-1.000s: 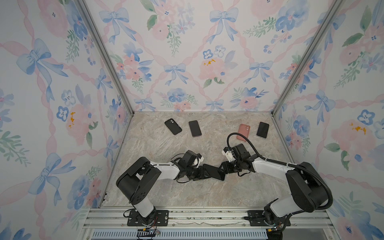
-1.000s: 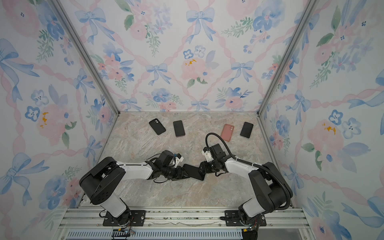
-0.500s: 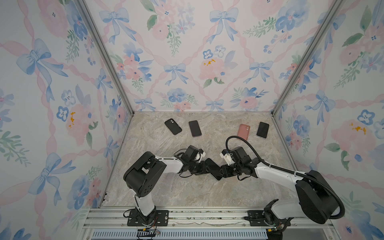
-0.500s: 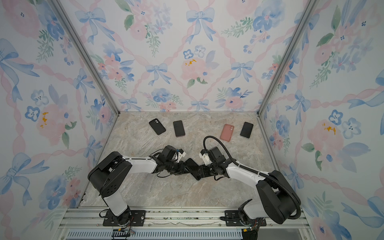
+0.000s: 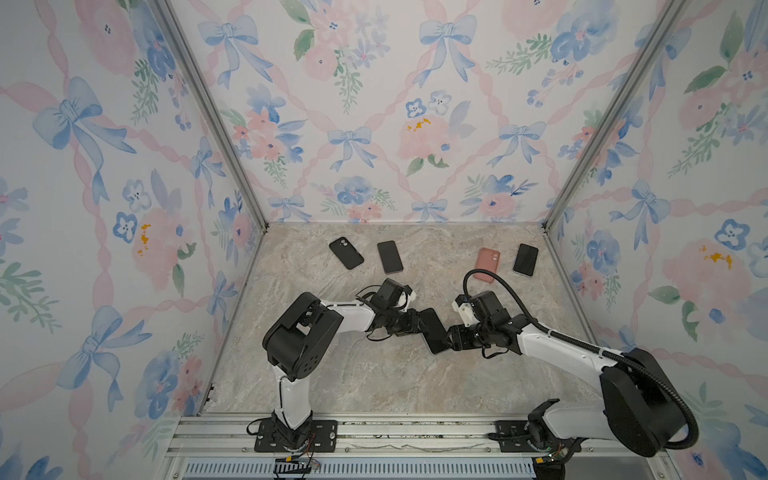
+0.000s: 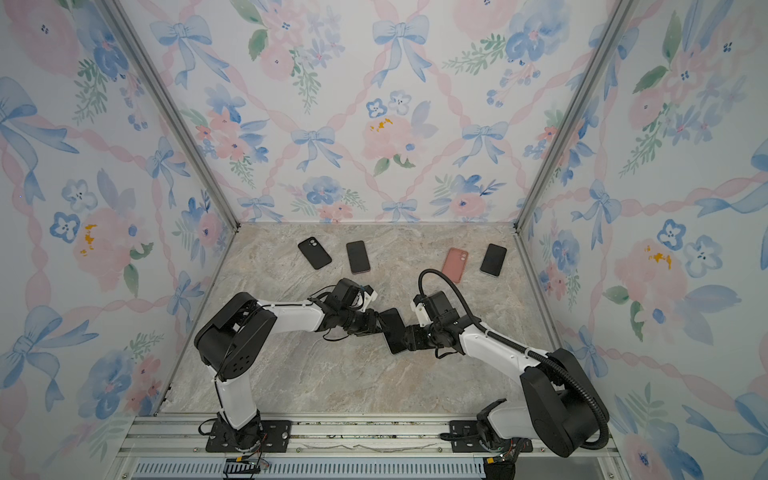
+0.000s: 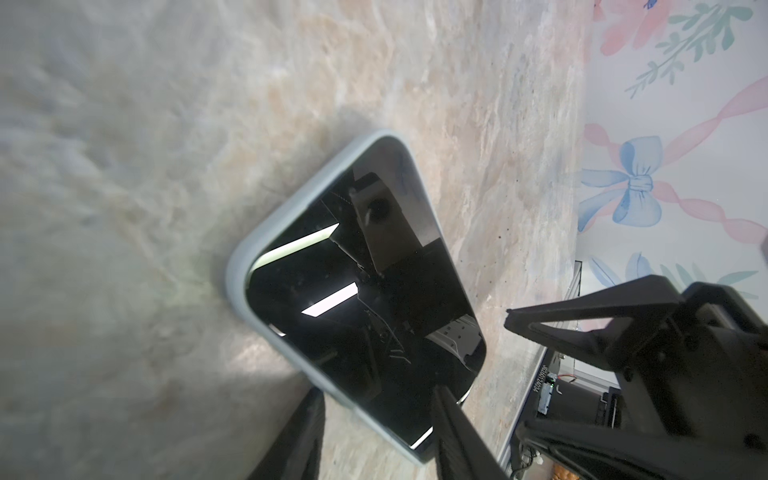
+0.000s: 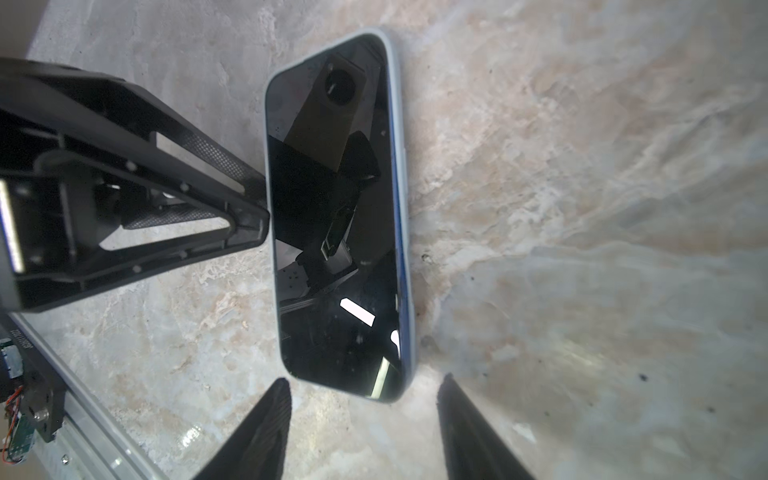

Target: Put the phone into the phone case

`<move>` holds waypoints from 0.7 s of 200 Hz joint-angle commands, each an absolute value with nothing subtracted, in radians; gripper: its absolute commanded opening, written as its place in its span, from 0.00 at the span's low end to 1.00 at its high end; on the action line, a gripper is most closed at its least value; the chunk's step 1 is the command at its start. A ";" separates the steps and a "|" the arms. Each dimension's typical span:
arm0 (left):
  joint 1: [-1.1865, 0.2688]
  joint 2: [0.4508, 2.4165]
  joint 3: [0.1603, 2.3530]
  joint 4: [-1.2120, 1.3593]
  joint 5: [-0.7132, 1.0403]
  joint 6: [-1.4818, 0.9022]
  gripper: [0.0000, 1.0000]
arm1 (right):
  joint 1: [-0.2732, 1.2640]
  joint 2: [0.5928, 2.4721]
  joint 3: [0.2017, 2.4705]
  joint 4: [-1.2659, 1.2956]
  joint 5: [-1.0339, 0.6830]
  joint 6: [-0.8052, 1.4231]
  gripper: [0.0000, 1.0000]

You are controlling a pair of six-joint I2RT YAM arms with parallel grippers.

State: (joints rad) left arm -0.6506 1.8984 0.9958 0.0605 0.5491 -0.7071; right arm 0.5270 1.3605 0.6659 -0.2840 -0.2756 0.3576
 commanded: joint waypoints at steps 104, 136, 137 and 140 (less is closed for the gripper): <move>-0.644 2.060 1.199 -0.103 0.484 -0.595 0.47 | 0.583 1.450 0.707 -0.302 -0.275 0.438 0.47; -0.647 2.024 1.167 -0.104 0.498 -0.612 0.47 | 0.590 1.421 0.716 -0.344 -0.260 0.457 0.46; -0.647 2.021 1.165 -0.104 0.499 -0.614 0.47 | 0.590 1.419 0.716 -0.345 -0.259 0.459 0.46; -0.648 2.011 1.153 -0.103 0.503 -0.617 0.47 | 0.591 1.413 0.718 -0.352 -0.254 0.465 0.46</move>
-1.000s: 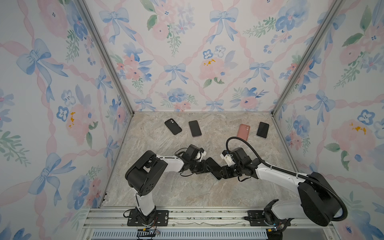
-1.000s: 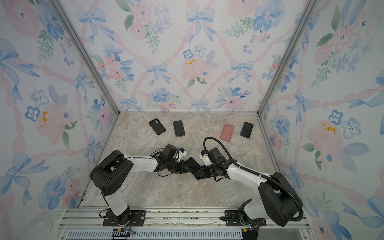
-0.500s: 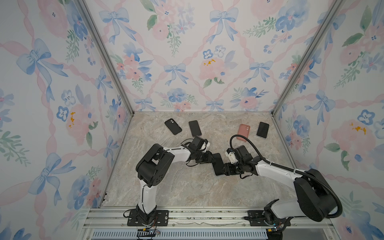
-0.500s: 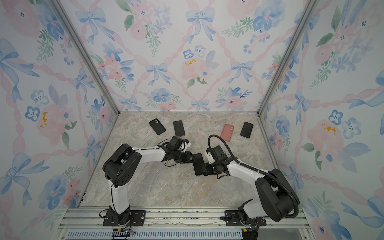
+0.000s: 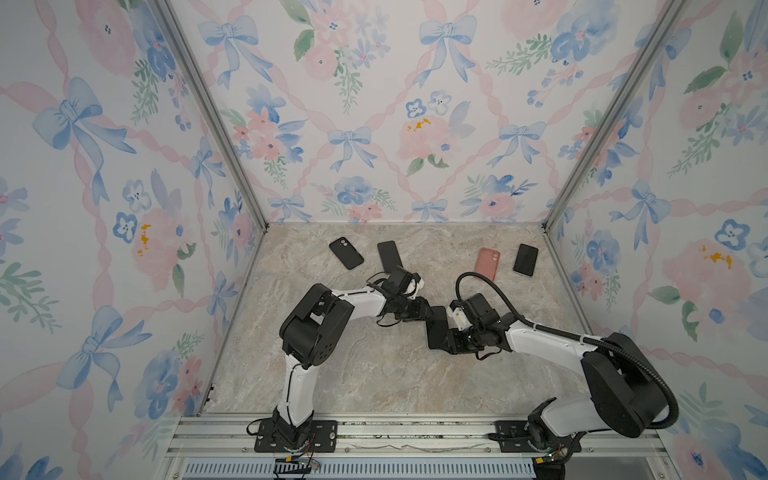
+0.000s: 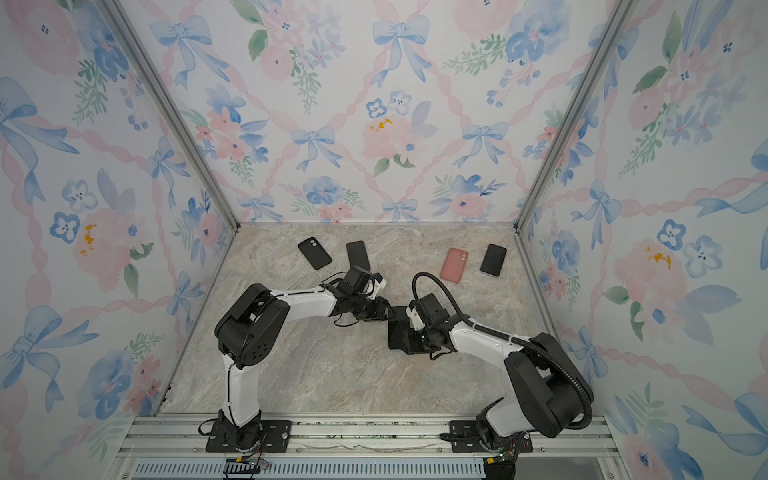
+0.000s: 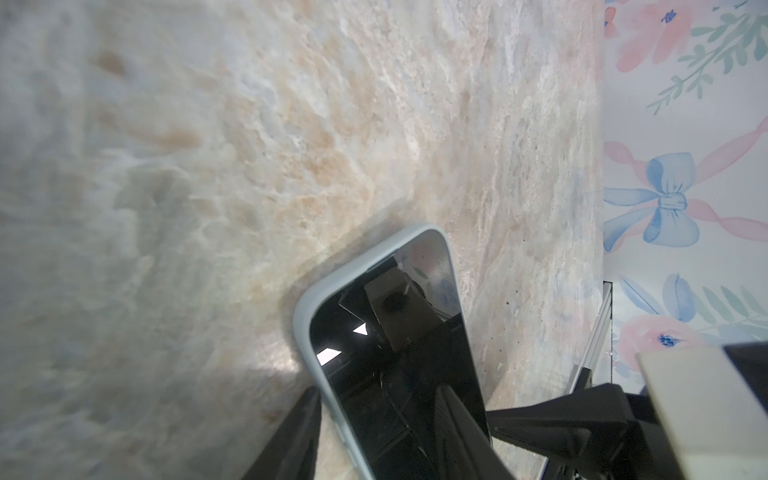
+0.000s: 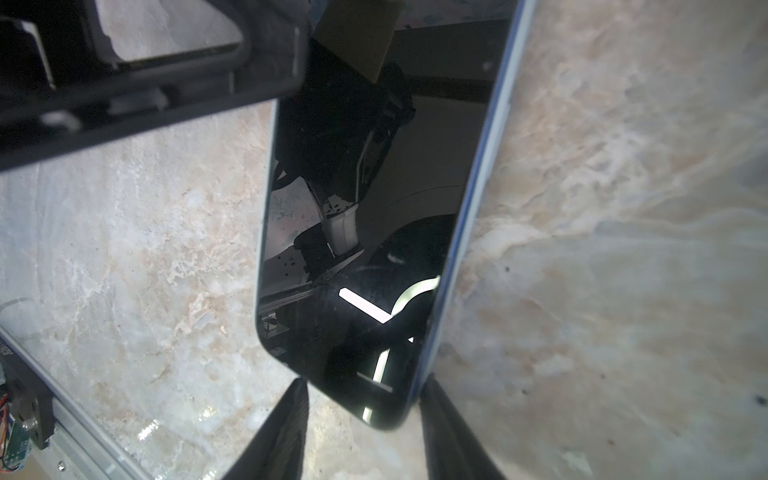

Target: Put the phone into the phone case

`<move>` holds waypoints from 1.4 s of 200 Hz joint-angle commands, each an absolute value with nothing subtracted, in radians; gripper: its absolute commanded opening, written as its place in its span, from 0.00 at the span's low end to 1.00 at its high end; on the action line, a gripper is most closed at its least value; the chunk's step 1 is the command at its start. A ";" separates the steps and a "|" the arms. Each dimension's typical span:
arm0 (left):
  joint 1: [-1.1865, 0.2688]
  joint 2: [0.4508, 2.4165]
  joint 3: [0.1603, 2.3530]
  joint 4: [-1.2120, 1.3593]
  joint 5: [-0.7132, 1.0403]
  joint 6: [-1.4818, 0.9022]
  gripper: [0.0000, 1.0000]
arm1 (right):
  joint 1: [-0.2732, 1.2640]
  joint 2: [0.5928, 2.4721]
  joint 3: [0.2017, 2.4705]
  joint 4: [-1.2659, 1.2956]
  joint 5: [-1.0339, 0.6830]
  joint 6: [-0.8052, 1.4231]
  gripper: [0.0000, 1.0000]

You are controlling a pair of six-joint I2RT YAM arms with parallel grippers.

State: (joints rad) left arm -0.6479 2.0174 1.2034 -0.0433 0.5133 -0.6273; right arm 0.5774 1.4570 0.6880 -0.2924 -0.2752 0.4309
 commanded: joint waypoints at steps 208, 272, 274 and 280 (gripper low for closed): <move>-0.708 1.830 0.856 0.127 0.627 -0.943 0.41 | 0.607 1.371 0.661 -0.292 -0.163 0.589 0.19; -0.709 1.843 0.856 0.126 0.618 -0.931 0.40 | 0.609 1.372 0.646 -0.304 -0.145 0.564 0.18; -0.709 1.842 0.856 0.126 0.617 -0.931 0.40 | 0.608 1.371 0.646 -0.304 -0.145 0.563 0.18; -0.709 1.844 0.856 0.127 0.620 -0.932 0.40 | 0.607 1.372 0.644 -0.304 -0.143 0.559 0.18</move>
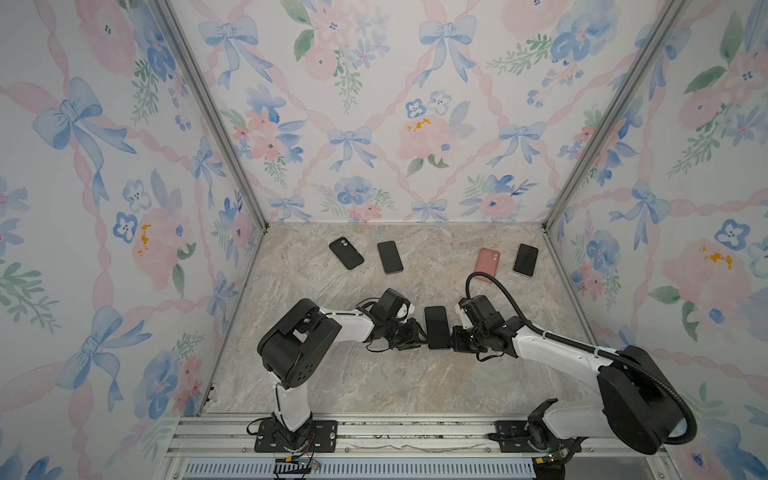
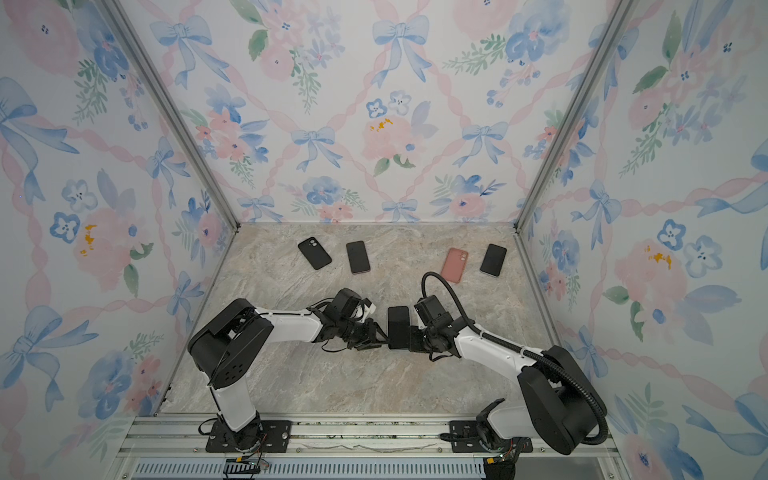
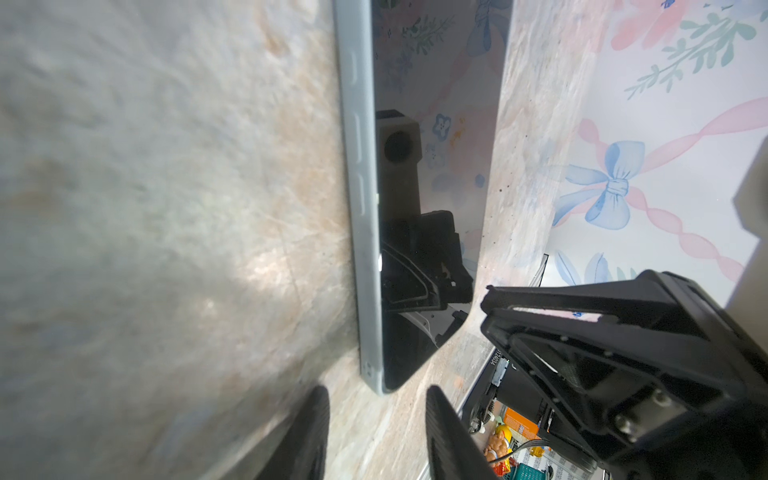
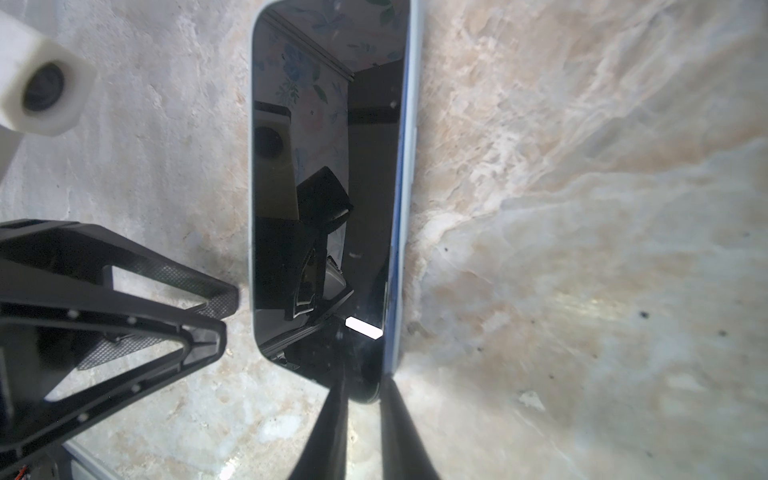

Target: Put the phone into the phone case

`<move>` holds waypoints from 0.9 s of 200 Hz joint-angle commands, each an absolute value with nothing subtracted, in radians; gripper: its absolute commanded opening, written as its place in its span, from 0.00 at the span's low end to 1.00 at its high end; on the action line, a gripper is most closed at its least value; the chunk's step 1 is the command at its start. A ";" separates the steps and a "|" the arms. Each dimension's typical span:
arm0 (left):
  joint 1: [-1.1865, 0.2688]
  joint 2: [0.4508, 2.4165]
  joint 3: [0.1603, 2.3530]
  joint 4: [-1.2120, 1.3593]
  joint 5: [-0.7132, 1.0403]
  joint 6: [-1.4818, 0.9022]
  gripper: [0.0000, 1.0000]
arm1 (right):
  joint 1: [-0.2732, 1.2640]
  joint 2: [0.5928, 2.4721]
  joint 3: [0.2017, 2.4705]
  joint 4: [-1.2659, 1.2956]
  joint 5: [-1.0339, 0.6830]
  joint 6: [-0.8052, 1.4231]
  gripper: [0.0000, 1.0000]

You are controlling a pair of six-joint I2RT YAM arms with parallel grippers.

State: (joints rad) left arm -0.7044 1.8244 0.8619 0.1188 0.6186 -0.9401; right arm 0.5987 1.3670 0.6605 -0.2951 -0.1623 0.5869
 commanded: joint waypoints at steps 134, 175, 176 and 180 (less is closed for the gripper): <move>-0.719 1.873 0.845 0.188 0.641 -0.954 0.40 | 0.605 1.391 0.618 -0.257 -0.153 0.551 0.13; -0.719 1.876 0.848 0.193 0.644 -0.954 0.39 | 0.610 1.398 0.616 -0.245 -0.166 0.549 0.13; -0.719 1.876 0.849 0.193 0.644 -0.954 0.39 | 0.610 1.398 0.616 -0.245 -0.166 0.548 0.13; -0.719 1.876 0.848 0.193 0.644 -0.954 0.39 | 0.611 1.398 0.616 -0.245 -0.166 0.549 0.13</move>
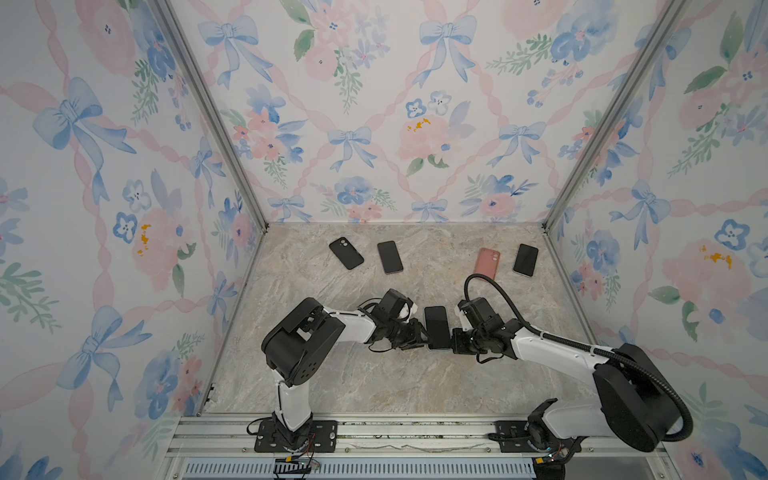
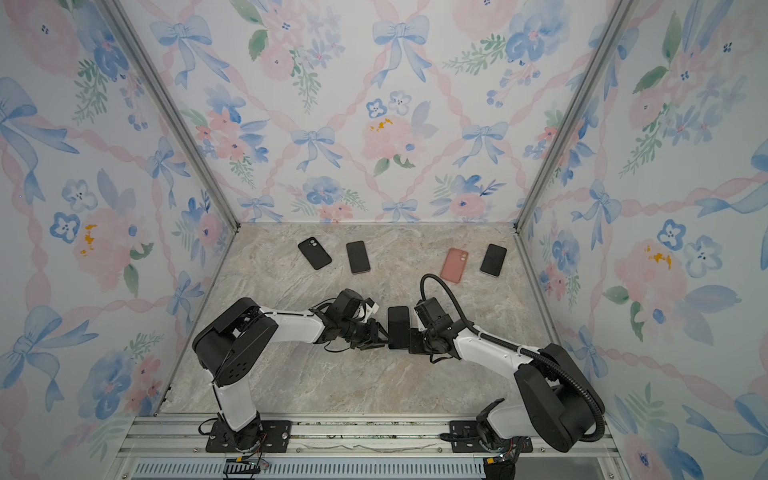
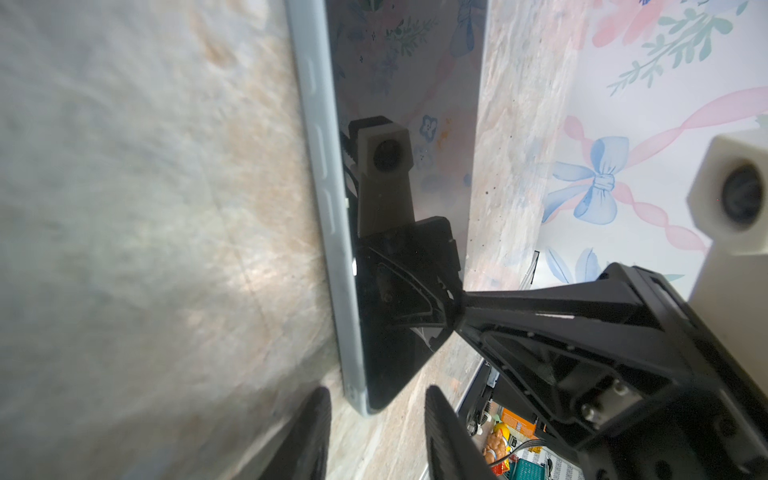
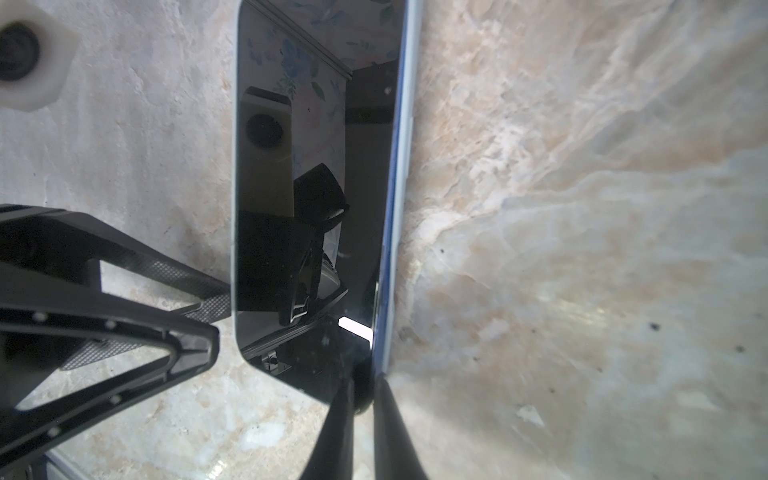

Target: Put the phone into the phone case

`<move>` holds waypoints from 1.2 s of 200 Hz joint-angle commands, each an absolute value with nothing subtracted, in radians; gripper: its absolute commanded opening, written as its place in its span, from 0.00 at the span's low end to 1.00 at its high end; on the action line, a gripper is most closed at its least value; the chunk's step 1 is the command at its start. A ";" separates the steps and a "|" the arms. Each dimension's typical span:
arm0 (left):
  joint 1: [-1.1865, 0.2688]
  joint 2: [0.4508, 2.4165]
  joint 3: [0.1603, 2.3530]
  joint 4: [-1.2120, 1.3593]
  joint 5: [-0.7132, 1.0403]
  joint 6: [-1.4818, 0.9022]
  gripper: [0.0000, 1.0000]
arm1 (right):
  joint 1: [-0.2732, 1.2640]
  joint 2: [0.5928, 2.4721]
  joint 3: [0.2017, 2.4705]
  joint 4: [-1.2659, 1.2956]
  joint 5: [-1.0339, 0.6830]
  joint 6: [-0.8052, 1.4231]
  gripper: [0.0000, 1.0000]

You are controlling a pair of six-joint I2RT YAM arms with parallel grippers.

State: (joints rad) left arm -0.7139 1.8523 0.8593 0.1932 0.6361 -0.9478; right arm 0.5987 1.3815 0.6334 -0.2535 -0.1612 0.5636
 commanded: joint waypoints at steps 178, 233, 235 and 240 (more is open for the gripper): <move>-0.712 1.875 0.847 0.199 0.653 -0.952 0.40 | 0.644 1.466 0.575 -0.244 -0.128 0.549 0.11; -0.704 1.874 0.847 0.193 0.648 -0.945 0.40 | 0.646 1.447 0.556 -0.267 -0.143 0.537 0.13; -0.704 1.874 0.847 0.192 0.649 -0.945 0.40 | 0.648 1.445 0.555 -0.267 -0.146 0.537 0.13; -0.704 1.876 0.847 0.193 0.649 -0.945 0.39 | 0.649 1.443 0.552 -0.264 -0.152 0.537 0.14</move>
